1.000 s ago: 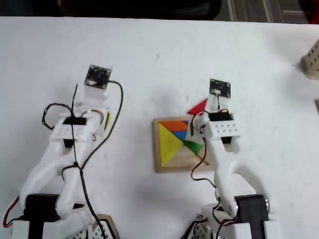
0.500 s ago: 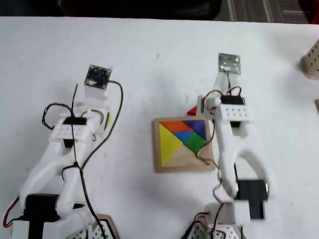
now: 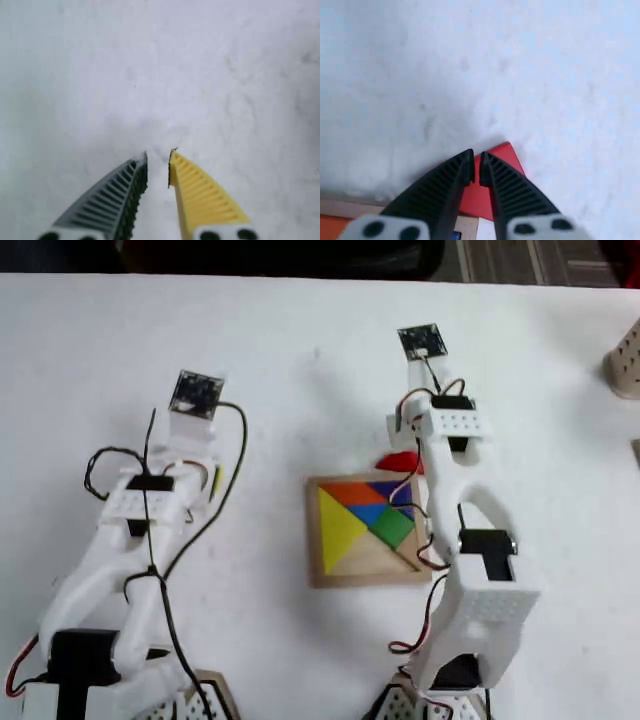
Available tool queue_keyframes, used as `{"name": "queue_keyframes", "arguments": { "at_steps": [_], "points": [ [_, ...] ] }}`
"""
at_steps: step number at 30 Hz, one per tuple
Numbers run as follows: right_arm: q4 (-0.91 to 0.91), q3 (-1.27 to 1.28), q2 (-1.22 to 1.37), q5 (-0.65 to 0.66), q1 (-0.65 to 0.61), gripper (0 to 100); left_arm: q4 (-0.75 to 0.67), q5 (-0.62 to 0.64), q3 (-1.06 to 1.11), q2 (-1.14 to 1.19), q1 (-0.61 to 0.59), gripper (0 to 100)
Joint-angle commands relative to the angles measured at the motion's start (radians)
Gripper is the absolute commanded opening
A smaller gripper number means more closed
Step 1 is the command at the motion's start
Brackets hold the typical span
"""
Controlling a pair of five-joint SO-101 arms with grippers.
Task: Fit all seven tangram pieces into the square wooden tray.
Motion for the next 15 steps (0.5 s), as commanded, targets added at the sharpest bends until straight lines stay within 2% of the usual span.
{"name": "queue_keyframes", "arguments": {
  "at_steps": [1,10,15],
  "points": [
    [-0.022,-0.074,0.027,0.011,0.031,1.5,-0.029,-0.003,-0.006,-0.015,0.004,11],
    [-0.004,-0.152,0.166,0.015,0.186,1.5,-0.029,-0.005,-0.006,-0.015,0.005,11],
    [0.177,-0.152,0.171,0.152,0.206,1.5,-0.029,-0.006,-0.006,-0.015,0.005,11]
  ]
}}
